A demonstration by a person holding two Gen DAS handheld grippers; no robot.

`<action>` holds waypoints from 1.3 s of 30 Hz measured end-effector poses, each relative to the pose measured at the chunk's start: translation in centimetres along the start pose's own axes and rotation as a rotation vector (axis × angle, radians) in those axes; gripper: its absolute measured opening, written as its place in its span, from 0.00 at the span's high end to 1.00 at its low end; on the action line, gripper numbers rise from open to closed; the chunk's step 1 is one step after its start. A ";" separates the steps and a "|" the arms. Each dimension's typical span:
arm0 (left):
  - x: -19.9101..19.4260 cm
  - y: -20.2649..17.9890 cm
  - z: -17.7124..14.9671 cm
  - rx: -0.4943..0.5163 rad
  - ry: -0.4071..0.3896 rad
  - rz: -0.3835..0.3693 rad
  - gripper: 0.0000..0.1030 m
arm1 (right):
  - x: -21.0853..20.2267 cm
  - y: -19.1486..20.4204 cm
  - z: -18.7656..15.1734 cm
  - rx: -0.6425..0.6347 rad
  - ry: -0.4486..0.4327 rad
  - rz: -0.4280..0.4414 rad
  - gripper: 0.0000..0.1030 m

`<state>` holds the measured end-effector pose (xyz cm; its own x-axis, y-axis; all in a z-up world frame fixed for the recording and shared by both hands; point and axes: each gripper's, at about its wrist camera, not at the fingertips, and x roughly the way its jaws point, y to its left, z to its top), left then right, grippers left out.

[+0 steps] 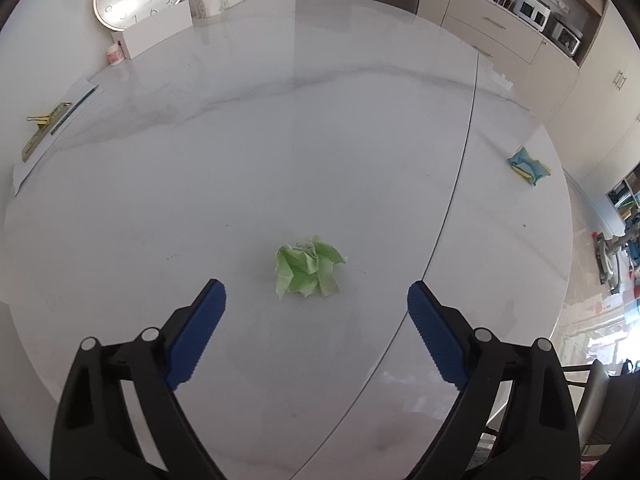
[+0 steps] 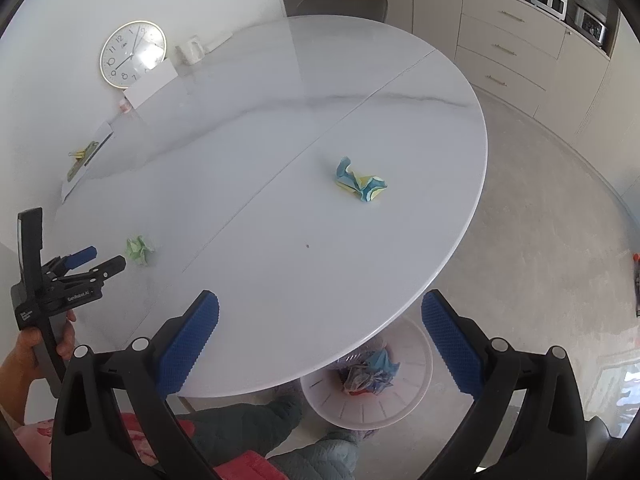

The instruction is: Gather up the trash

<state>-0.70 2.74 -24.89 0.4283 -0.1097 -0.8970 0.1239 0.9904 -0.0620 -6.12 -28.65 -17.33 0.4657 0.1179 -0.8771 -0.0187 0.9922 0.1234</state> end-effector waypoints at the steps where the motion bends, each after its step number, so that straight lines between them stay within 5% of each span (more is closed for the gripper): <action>1: 0.8 0.1 0.2 0.008 0.010 0.000 0.15 | 0.3 0.2 0.2 0.007 0.004 -0.004 0.02; 7: 4.3 0.0 1.2 0.078 0.069 -0.002 0.30 | 1.5 0.5 1.0 0.061 0.017 -0.040 0.02; 11: 5.3 -0.5 1.4 0.111 0.100 -0.023 0.54 | 1.8 0.1 0.9 0.096 0.025 -0.062 0.02; 15: 5.4 -0.2 1.7 0.093 0.093 -0.042 0.63 | 2.4 -0.4 0.9 0.116 0.031 -0.085 0.02; 22: 3.9 -0.5 3.4 0.077 0.077 -0.104 0.64 | 5.5 -2.4 2.5 0.093 0.058 -0.114 0.02; 27: 1.7 -3.7 5.2 0.115 0.061 -0.181 0.64 | 9.5 -3.7 5.3 0.050 0.067 -0.052 0.02; 33: -0.2 -7.3 6.1 0.172 0.040 -0.248 0.64 | 15.0 -3.2 8.8 -0.115 0.092 -0.018 0.02; 36: -0.9 -8.5 6.2 0.194 0.024 -0.248 0.64 | 17.2 -2.8 9.7 -0.195 0.130 -0.024 0.15; 39: -1.3 -9.1 6.0 0.202 0.012 -0.242 0.64 | 18.6 -3.2 10.0 -0.203 0.174 -0.021 0.38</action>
<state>2.94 -6.67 -20.49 0.3540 -0.3381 -0.8720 0.3966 0.8987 -0.1874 11.45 -30.08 -29.35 0.3090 0.0846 -0.9473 -0.1956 0.9804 0.0237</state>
